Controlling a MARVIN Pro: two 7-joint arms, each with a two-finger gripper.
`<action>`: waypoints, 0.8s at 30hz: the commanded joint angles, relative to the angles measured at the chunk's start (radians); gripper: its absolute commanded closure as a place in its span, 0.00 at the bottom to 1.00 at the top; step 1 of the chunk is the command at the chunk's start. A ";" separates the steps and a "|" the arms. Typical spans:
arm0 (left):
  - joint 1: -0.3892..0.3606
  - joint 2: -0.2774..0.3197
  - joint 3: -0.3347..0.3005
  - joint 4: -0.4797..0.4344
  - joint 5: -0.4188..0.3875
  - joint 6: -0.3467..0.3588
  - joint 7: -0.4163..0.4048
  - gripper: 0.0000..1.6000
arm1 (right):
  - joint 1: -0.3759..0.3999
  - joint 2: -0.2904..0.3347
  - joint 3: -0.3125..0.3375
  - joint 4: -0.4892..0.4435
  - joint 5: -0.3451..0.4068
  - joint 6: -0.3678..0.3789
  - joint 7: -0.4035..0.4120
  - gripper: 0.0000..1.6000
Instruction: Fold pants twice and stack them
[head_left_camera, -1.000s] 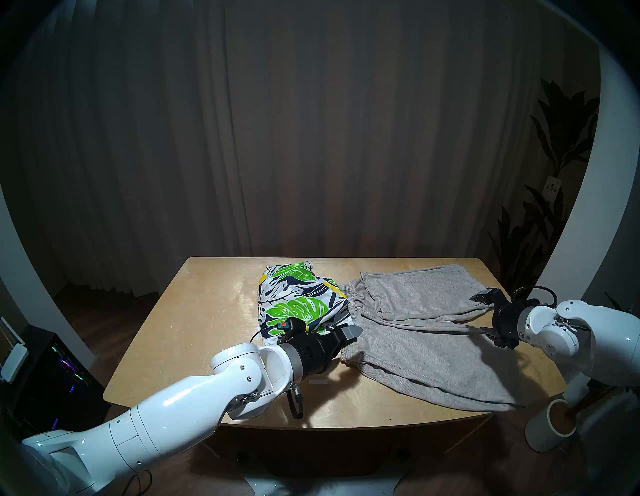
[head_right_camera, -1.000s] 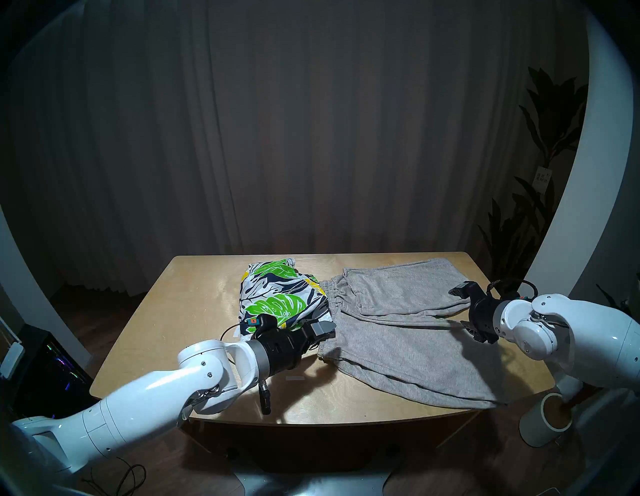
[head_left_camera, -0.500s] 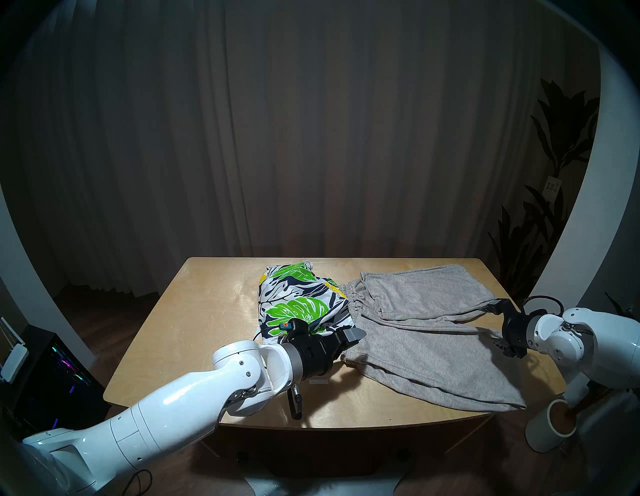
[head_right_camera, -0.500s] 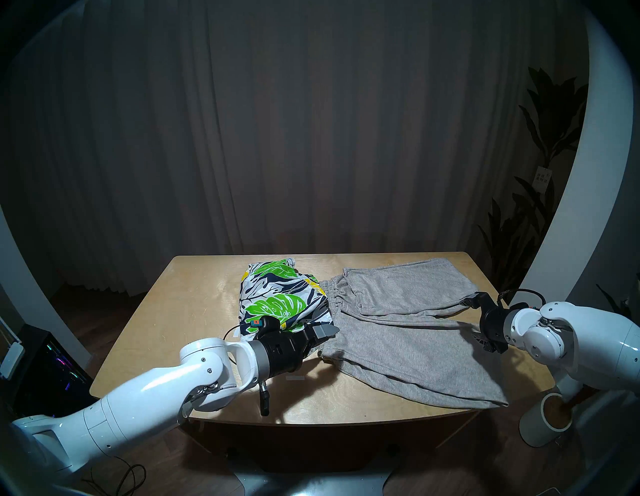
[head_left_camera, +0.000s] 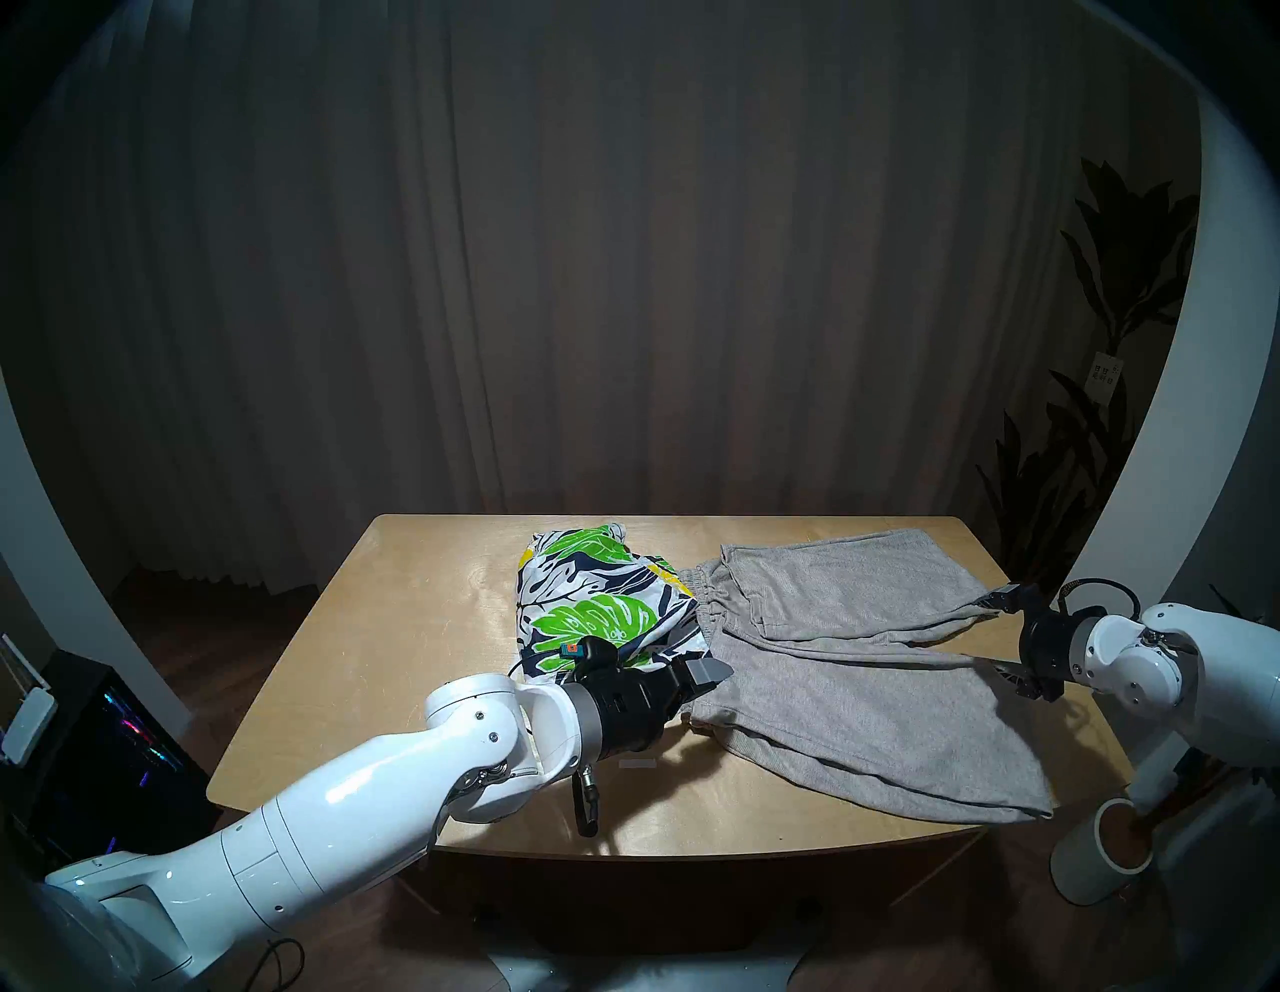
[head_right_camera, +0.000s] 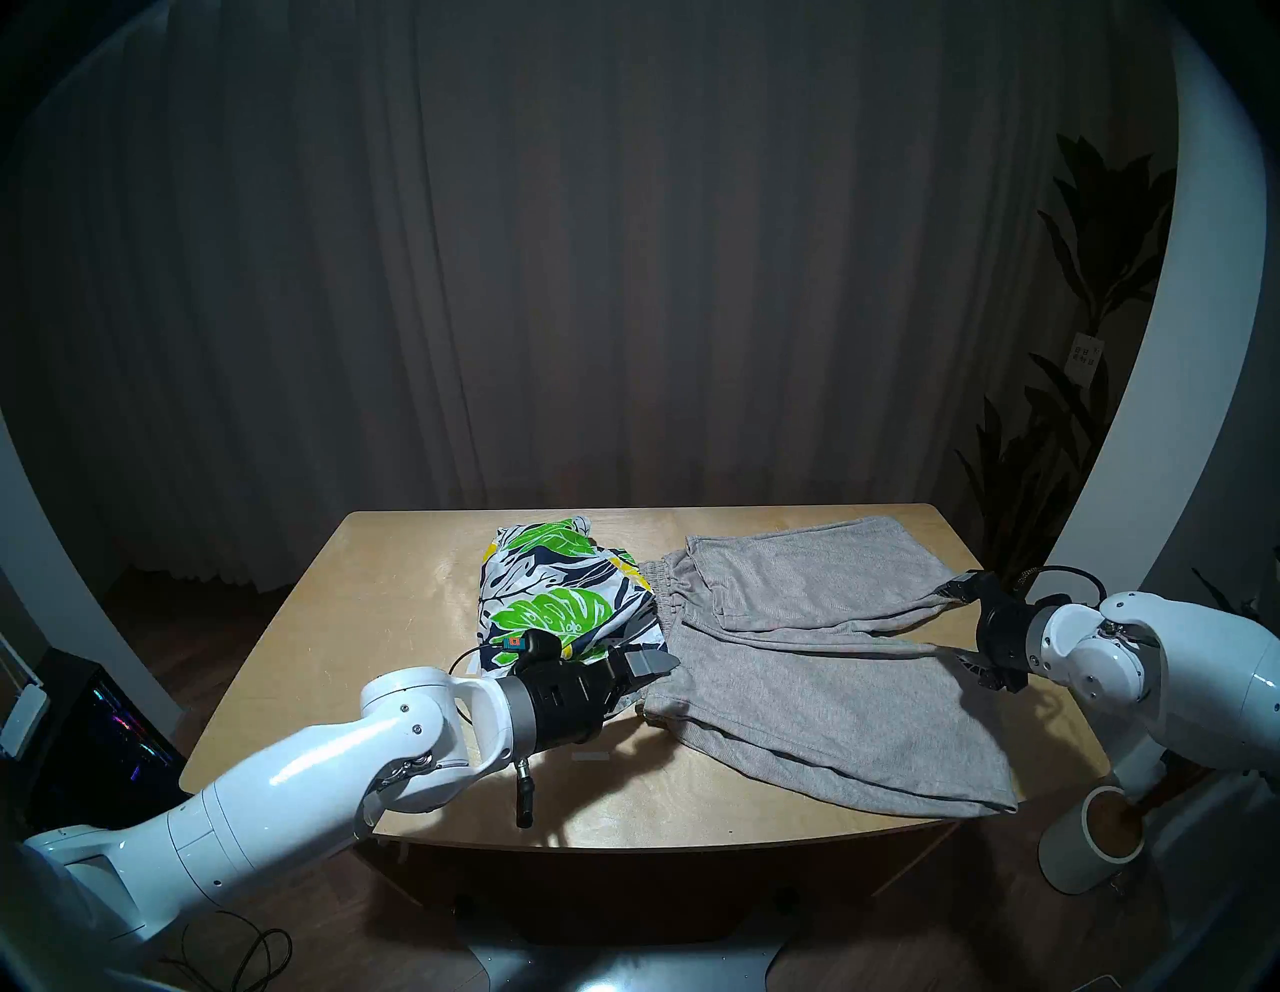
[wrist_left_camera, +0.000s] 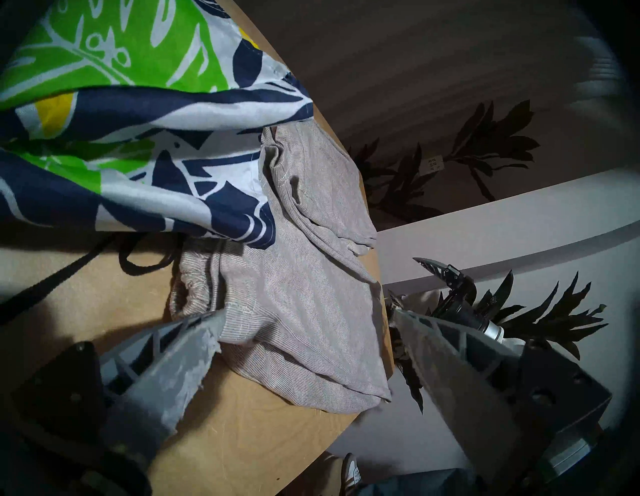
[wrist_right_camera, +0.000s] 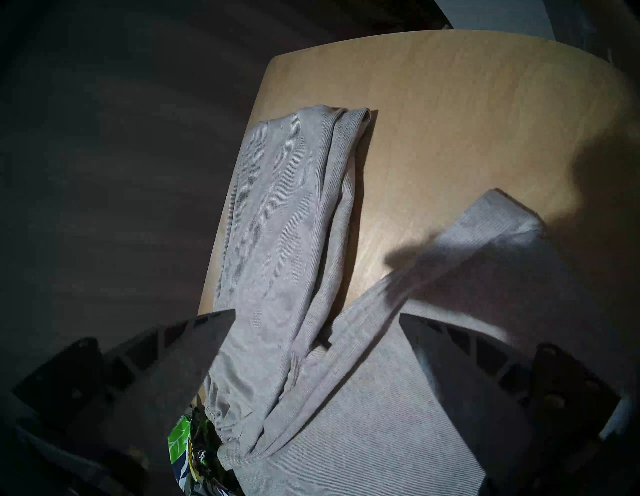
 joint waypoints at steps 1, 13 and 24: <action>-0.013 -0.002 -0.004 -0.001 -0.005 0.015 -0.012 0.00 | -0.012 0.009 0.012 0.016 0.015 0.040 0.021 0.00; -0.012 -0.001 -0.003 0.016 -0.020 0.049 -0.010 0.00 | -0.043 0.009 0.009 0.061 0.041 0.112 0.040 0.00; -0.014 -0.002 -0.003 0.029 -0.031 0.079 -0.009 0.00 | -0.054 0.009 0.024 0.114 0.060 0.168 0.059 0.00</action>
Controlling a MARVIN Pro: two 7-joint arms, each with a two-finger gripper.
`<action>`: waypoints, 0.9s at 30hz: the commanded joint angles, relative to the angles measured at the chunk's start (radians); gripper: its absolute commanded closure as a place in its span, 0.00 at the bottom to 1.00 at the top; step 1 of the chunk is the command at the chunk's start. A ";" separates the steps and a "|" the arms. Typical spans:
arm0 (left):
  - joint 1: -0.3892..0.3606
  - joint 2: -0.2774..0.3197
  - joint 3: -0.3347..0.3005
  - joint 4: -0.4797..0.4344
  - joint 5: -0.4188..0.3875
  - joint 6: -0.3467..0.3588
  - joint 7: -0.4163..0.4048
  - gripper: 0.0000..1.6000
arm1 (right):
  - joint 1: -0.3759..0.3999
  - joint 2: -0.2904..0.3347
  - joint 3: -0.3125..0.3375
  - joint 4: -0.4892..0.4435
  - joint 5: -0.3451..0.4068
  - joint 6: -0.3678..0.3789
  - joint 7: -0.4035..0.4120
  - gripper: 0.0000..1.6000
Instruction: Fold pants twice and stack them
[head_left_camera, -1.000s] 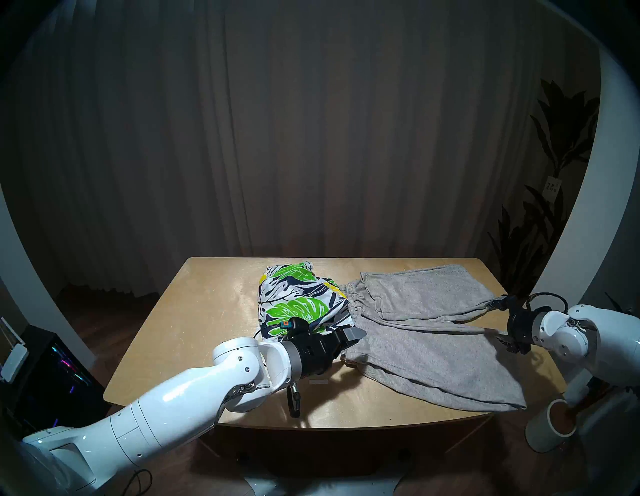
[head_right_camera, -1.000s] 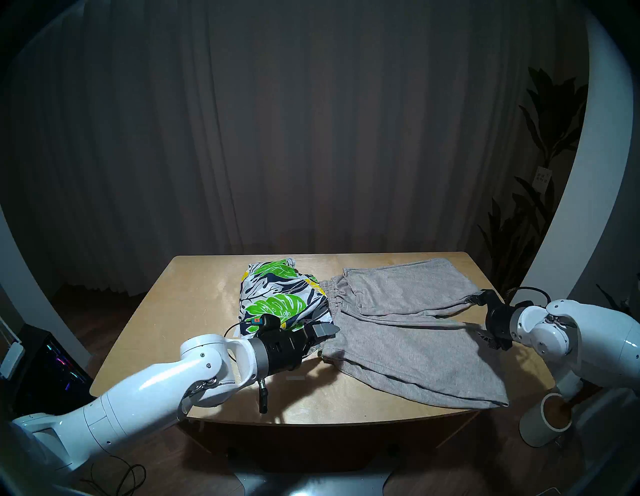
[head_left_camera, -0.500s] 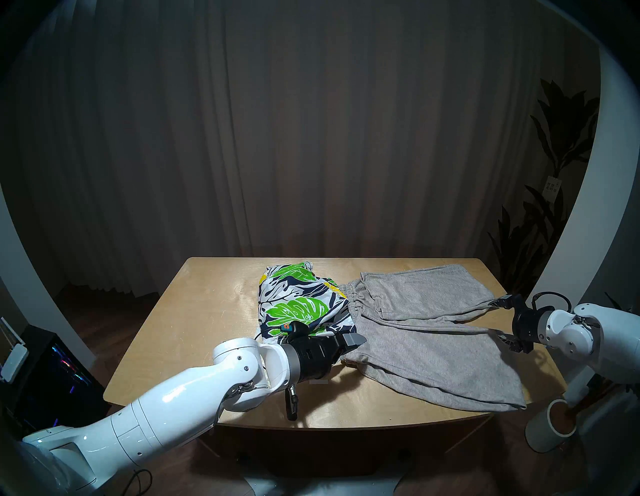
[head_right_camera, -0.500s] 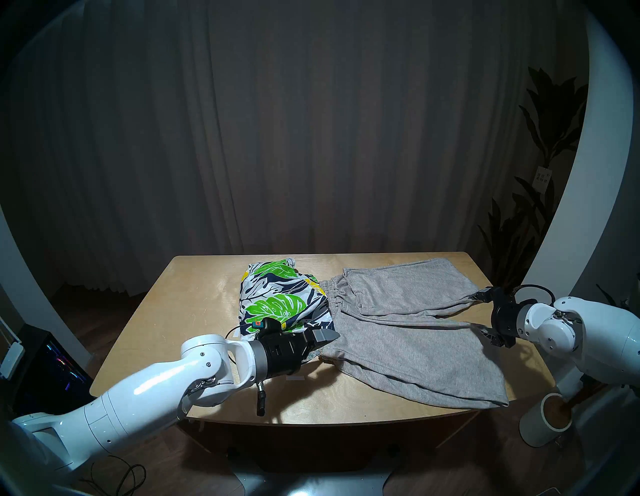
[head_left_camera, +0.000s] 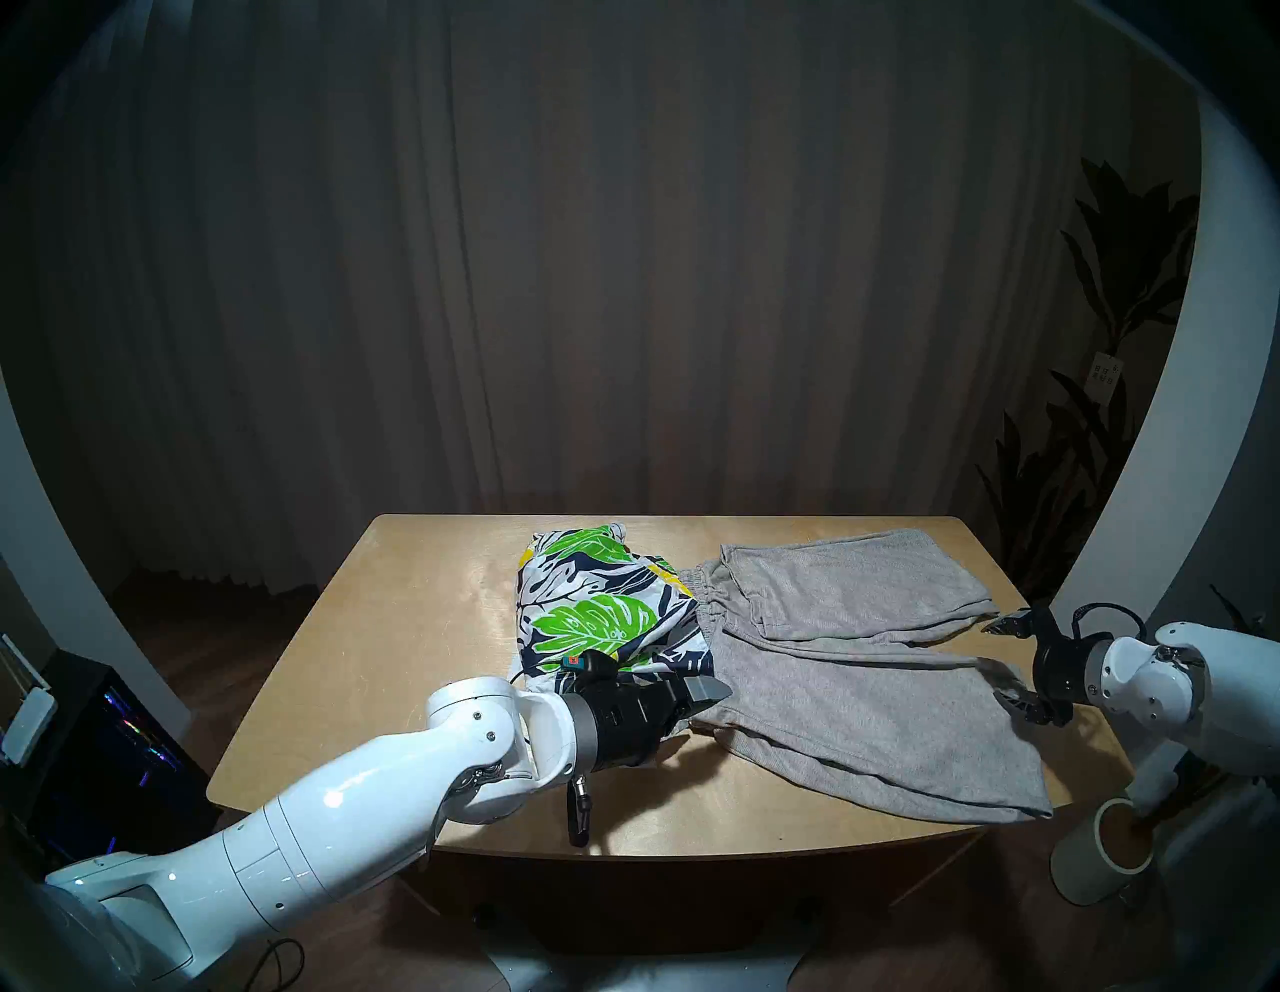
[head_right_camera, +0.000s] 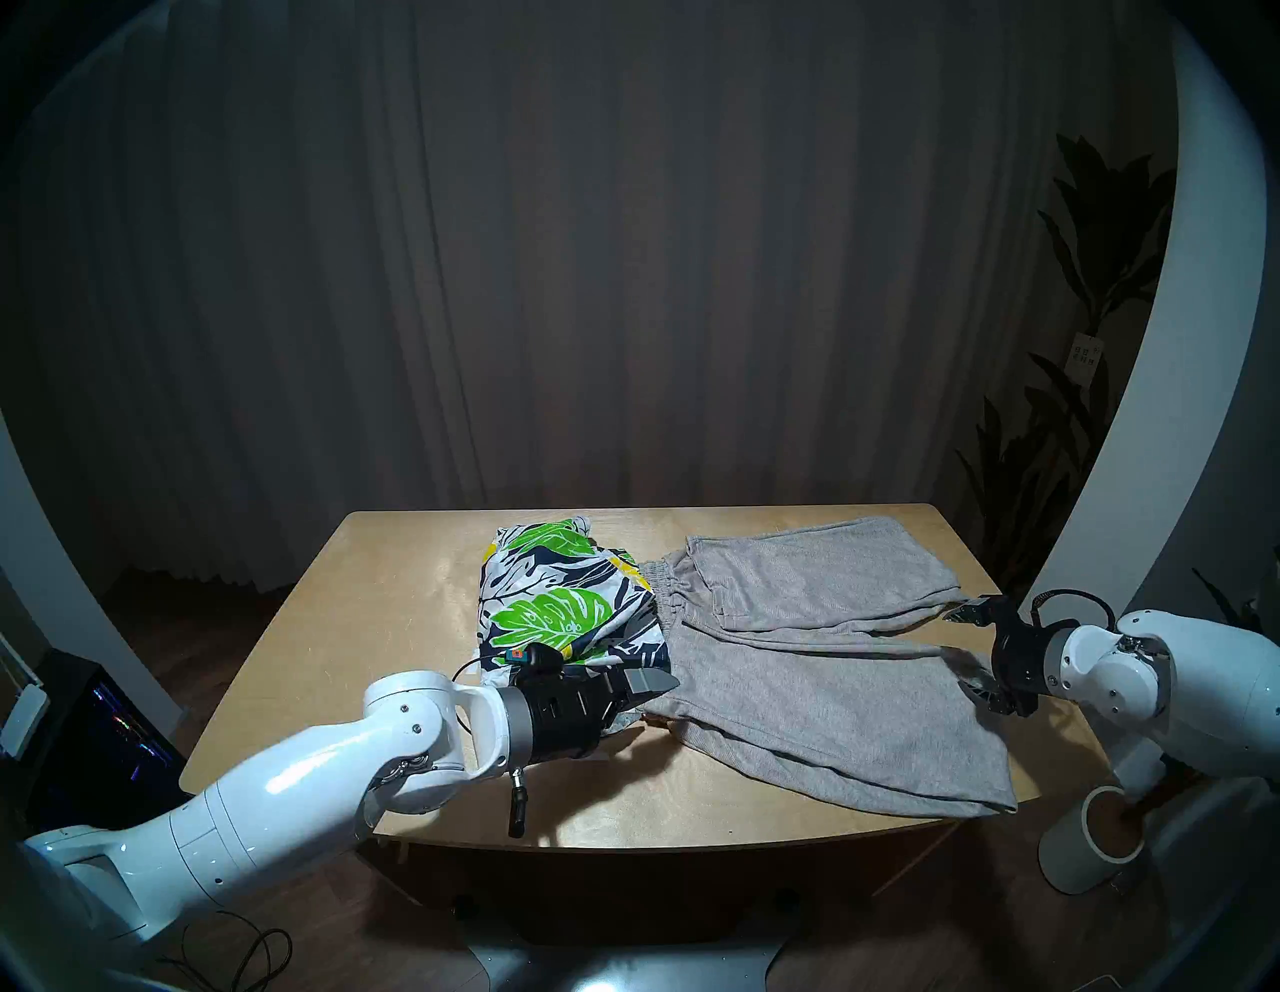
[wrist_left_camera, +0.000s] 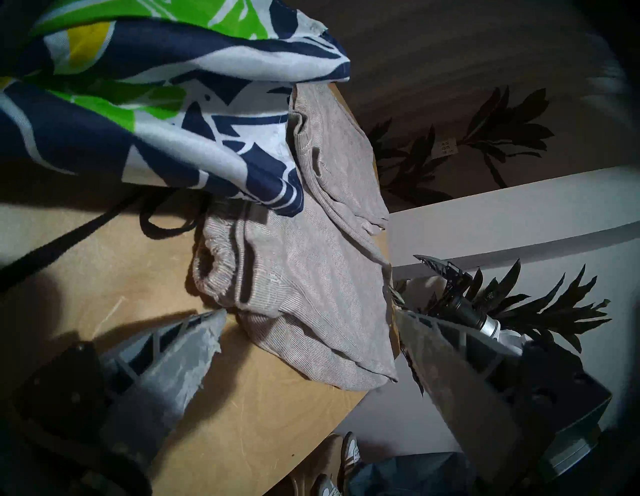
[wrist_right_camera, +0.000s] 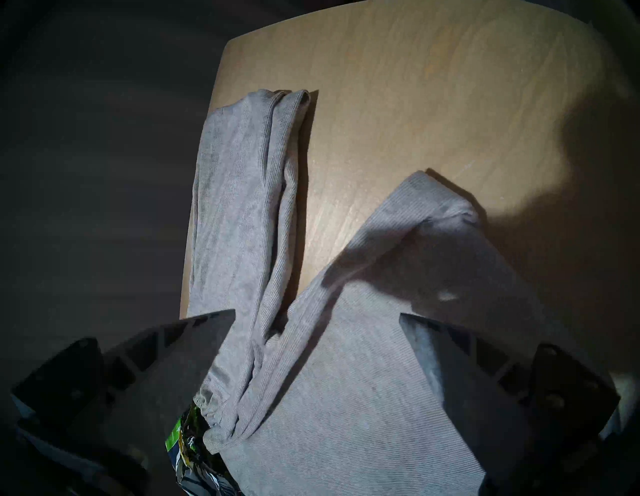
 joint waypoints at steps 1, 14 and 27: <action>-0.014 -0.002 -0.005 -0.002 -0.003 0.014 -0.009 0.00 | 0.001 0.009 0.026 0.028 0.011 0.038 0.022 0.00; -0.017 -0.008 -0.004 0.010 -0.015 0.047 -0.009 0.00 | -0.009 0.009 0.042 0.096 0.031 0.104 0.042 0.00; -0.021 -0.023 -0.001 0.020 -0.025 0.079 -0.009 0.00 | -0.028 0.009 0.041 0.165 0.048 0.174 0.054 0.00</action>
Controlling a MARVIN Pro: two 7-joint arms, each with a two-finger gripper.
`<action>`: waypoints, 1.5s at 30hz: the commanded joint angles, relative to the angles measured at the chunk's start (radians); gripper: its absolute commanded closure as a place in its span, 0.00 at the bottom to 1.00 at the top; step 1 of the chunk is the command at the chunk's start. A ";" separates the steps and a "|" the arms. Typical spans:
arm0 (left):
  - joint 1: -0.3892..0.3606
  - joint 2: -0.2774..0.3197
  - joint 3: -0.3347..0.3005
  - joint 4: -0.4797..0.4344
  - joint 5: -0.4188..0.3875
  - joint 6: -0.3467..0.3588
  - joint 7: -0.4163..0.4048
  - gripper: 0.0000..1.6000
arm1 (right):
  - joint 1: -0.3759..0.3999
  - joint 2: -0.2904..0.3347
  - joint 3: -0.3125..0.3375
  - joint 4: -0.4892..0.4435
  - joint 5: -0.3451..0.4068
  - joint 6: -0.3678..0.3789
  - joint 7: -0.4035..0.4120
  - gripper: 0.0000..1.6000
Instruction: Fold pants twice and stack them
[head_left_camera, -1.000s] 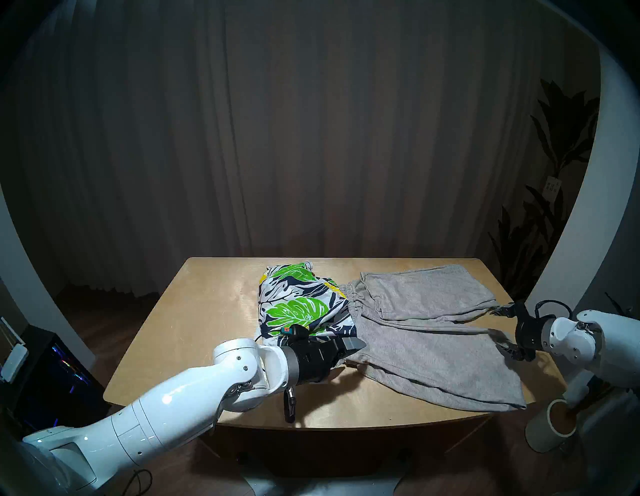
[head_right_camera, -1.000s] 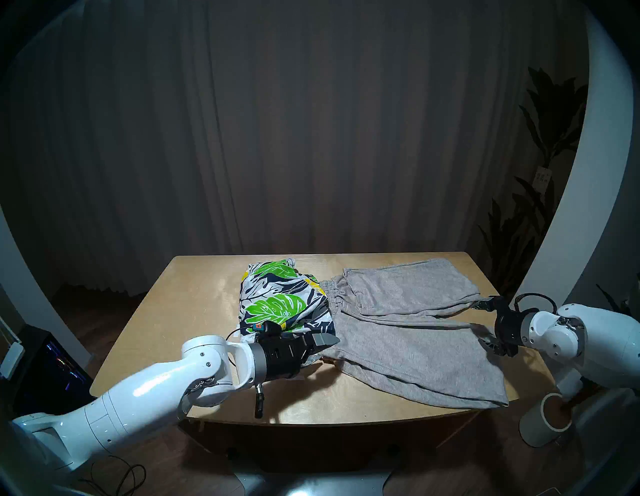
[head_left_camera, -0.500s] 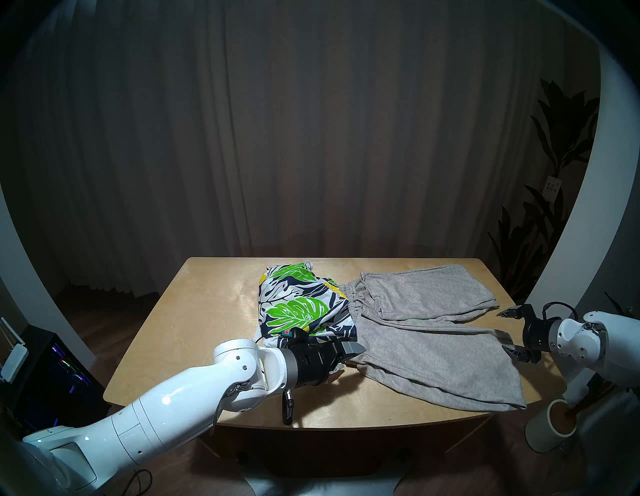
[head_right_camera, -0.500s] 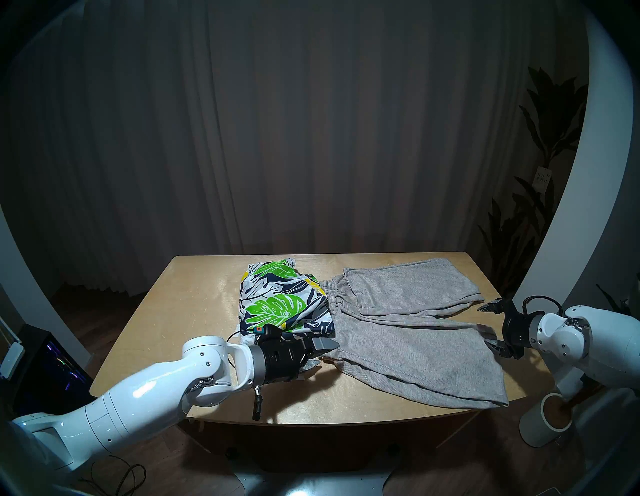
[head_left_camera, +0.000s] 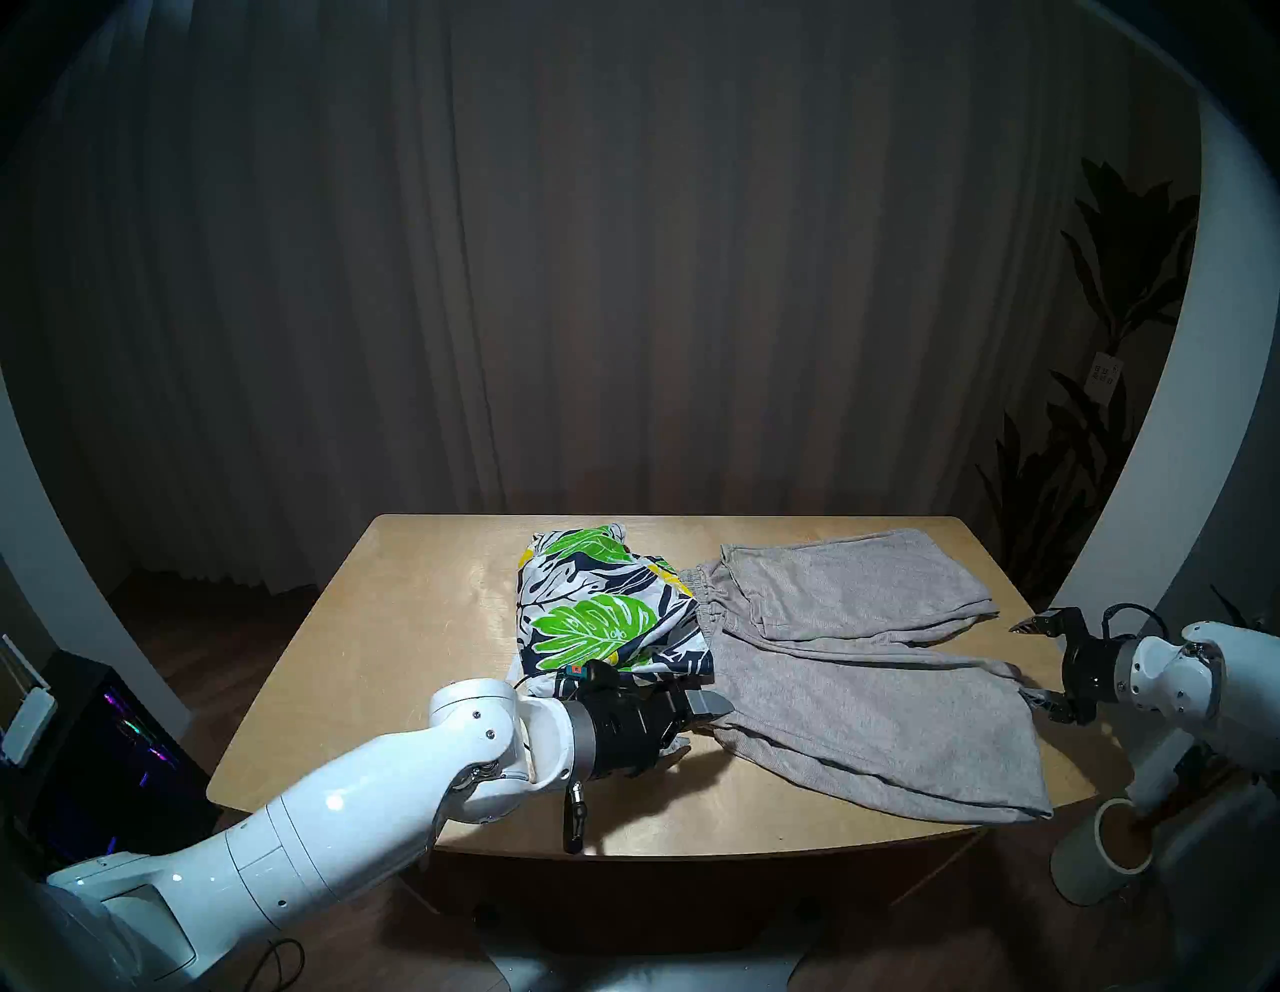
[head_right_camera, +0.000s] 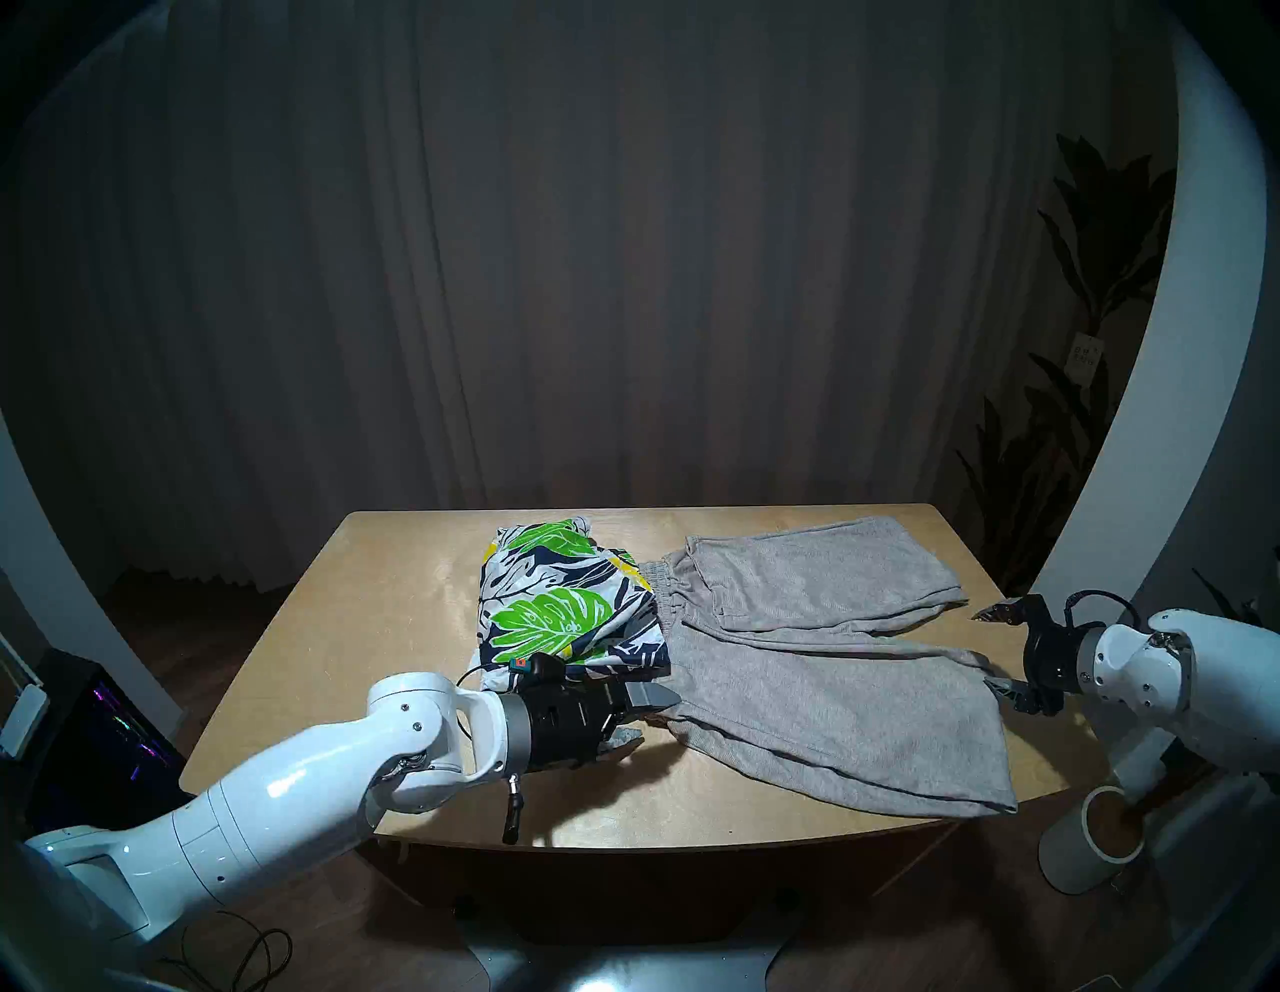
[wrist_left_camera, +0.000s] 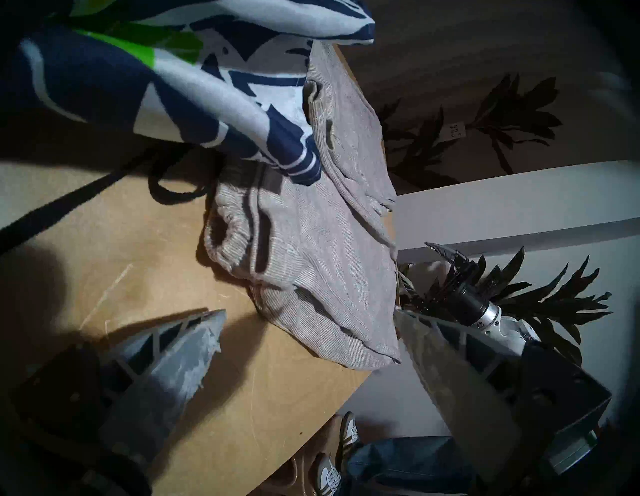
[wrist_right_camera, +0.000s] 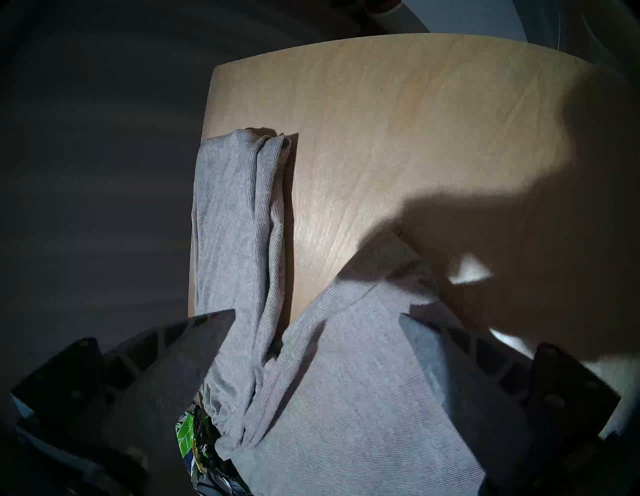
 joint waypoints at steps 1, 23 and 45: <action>-0.019 -0.016 -0.003 -0.007 -0.001 0.011 -0.009 0.00 | -0.010 0.009 0.013 0.031 0.008 0.040 0.014 0.00; -0.026 -0.039 0.004 0.017 -0.013 0.058 -0.005 0.00 | -0.077 0.009 0.000 0.151 0.028 0.182 0.026 0.00; -0.039 -0.058 0.002 0.060 -0.019 0.091 -0.002 0.00 | -0.122 0.010 0.004 0.255 0.059 0.373 0.079 0.00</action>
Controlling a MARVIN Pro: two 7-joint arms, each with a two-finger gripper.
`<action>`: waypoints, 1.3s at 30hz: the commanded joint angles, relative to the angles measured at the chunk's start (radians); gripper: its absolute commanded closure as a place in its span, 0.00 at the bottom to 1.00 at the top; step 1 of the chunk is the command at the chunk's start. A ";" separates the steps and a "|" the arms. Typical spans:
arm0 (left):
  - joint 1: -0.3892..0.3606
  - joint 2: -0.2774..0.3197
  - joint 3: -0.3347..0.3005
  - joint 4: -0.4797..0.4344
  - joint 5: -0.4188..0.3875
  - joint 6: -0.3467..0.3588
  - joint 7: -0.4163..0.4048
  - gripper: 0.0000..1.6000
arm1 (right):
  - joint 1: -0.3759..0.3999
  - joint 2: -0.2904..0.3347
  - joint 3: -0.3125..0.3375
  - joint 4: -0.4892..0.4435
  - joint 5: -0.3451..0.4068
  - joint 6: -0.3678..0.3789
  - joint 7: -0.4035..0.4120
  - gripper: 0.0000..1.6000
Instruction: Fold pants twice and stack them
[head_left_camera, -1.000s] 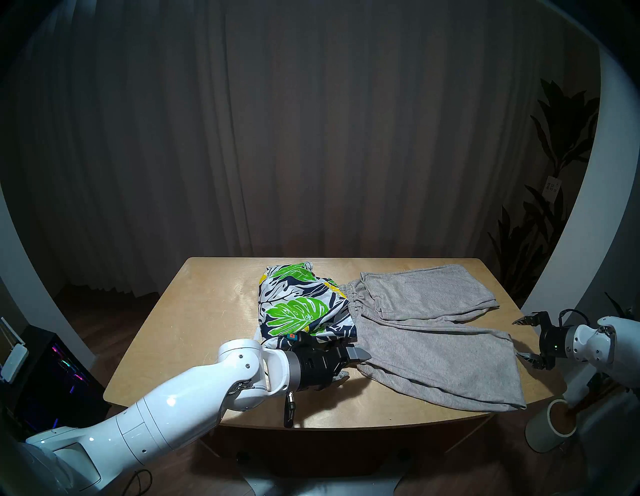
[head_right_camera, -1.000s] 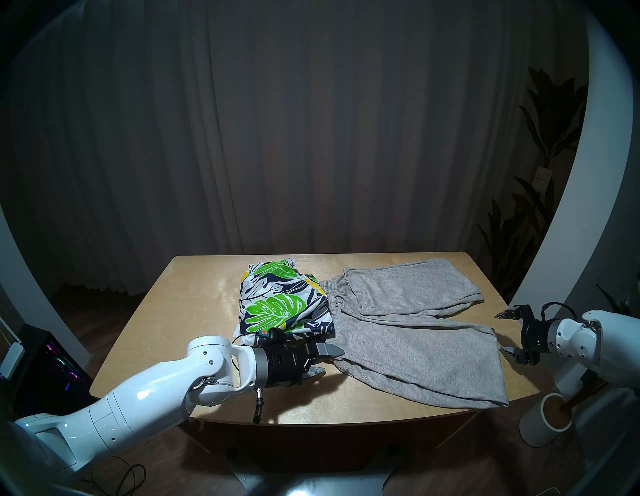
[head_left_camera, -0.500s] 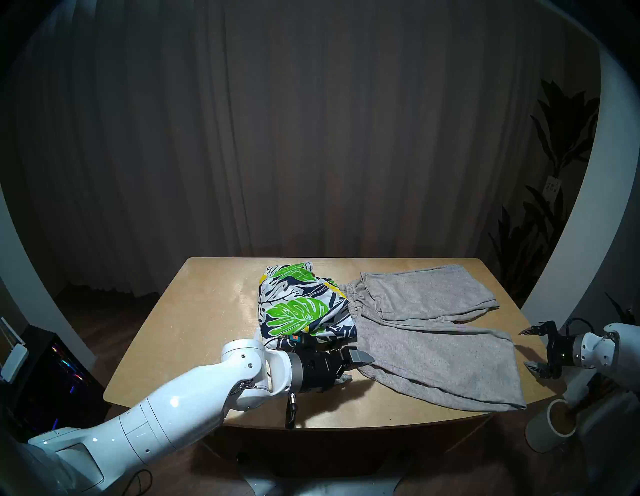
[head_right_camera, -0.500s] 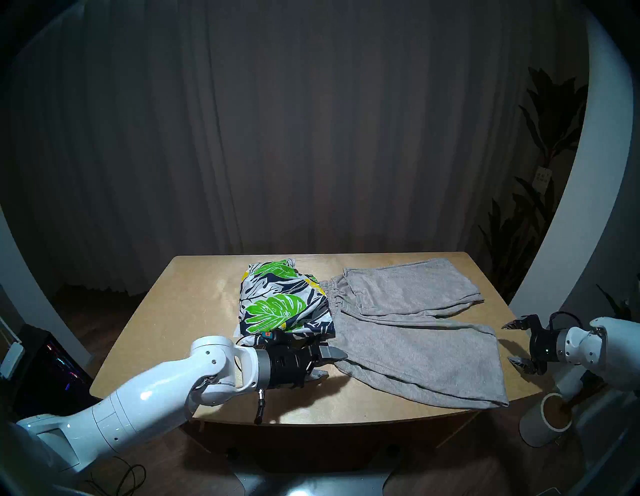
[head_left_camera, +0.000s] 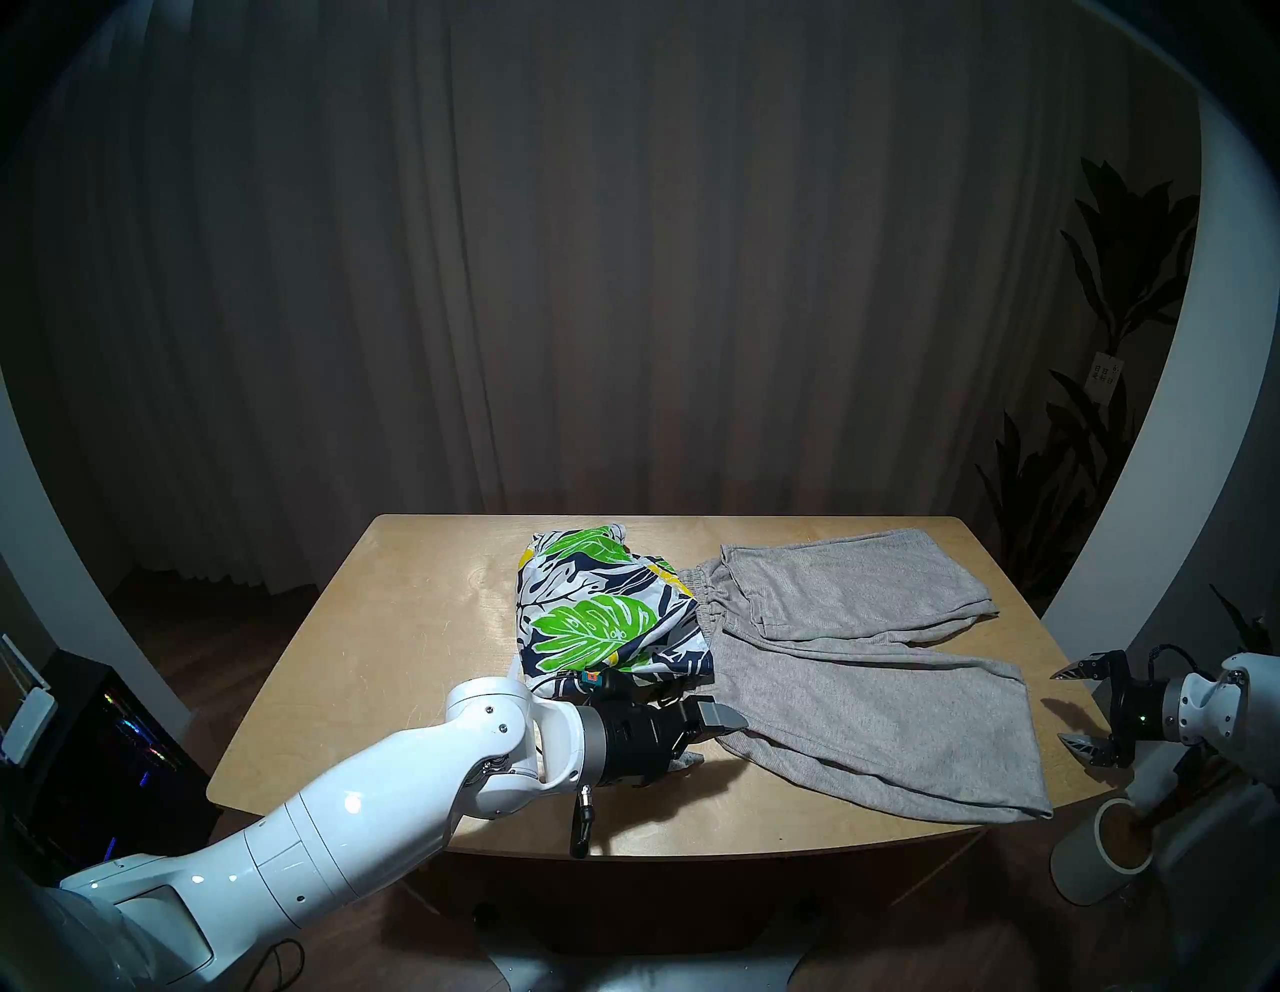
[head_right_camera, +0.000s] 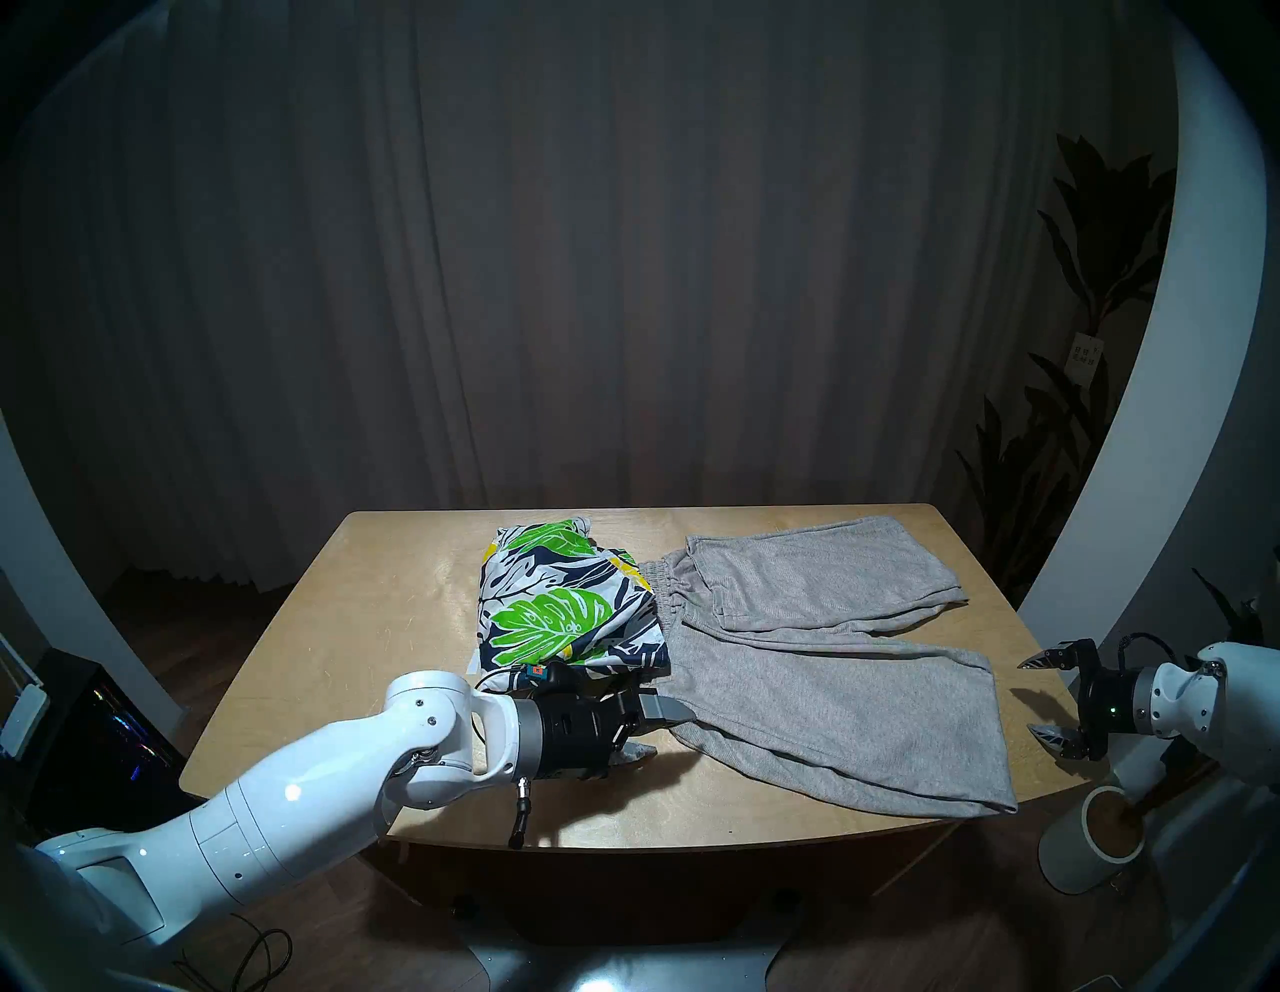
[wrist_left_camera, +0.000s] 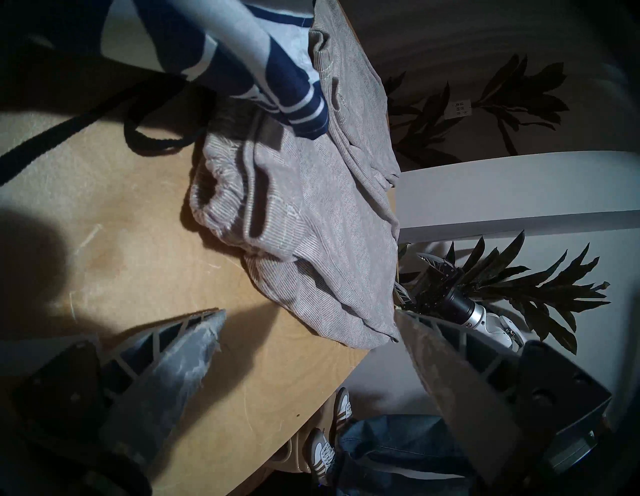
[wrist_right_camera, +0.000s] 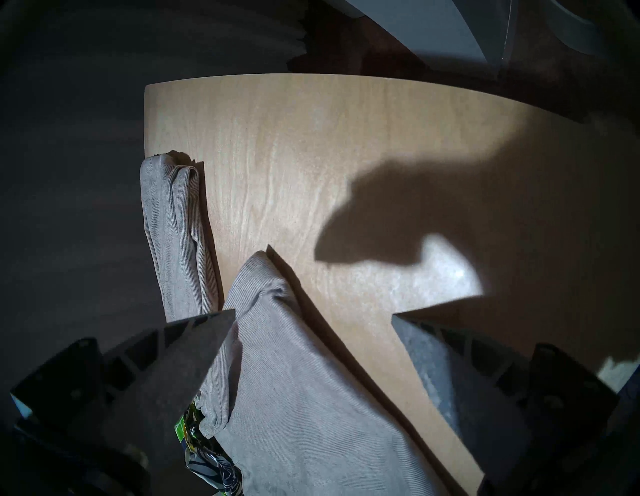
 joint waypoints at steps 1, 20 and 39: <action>-0.021 -0.015 -0.005 0.005 0.002 0.003 -0.005 0.00 | -0.022 0.007 0.003 0.026 0.004 0.068 0.015 0.00; -0.044 -0.042 -0.007 0.057 -0.002 0.032 -0.012 0.00 | -0.036 0.007 0.022 -0.087 0.020 0.286 0.070 0.00; -0.066 -0.078 0.000 0.109 0.002 0.072 -0.031 0.00 | -0.060 0.007 0.057 -0.052 0.017 0.286 0.096 0.00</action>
